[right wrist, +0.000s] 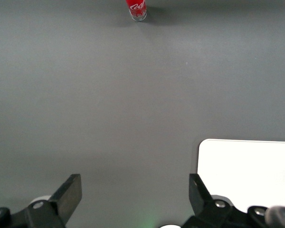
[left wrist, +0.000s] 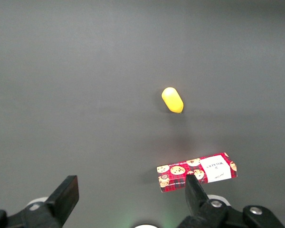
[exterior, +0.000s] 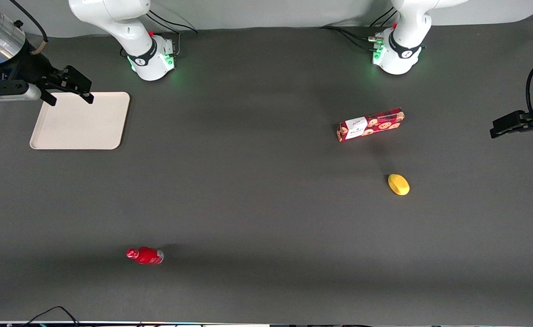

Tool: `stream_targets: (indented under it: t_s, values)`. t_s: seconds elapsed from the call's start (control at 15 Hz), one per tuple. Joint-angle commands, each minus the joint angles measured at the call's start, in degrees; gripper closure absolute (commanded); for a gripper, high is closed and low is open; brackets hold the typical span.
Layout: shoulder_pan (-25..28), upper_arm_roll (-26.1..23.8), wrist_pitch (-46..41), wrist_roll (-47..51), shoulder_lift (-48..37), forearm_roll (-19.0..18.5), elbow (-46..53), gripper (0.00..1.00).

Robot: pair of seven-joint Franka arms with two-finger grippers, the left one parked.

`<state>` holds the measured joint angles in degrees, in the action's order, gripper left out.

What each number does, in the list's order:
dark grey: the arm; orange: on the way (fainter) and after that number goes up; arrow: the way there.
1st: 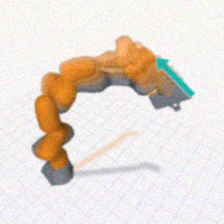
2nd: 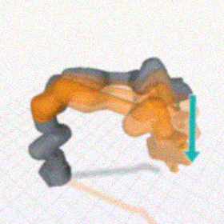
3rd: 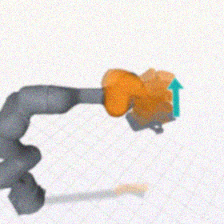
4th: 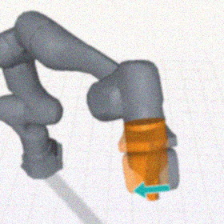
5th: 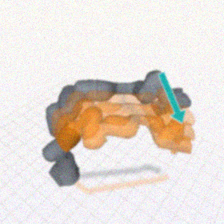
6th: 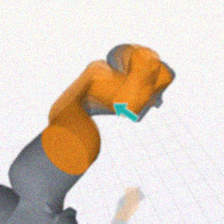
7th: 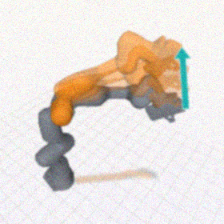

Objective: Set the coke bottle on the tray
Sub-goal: 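Move the open right gripper down toward the red Coca-Cola bottle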

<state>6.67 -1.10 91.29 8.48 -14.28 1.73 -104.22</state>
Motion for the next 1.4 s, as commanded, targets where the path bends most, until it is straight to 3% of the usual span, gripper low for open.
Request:
stream_targets:
  t_s: [0.0,1.33]
  values:
    - [-0.2,0.2,-0.9,-0.7,1.1,1.1,1.5,0.0]
    - [-1.1,0.3,-1.8,-2.2,4.5,-0.4,6.9,0.0]
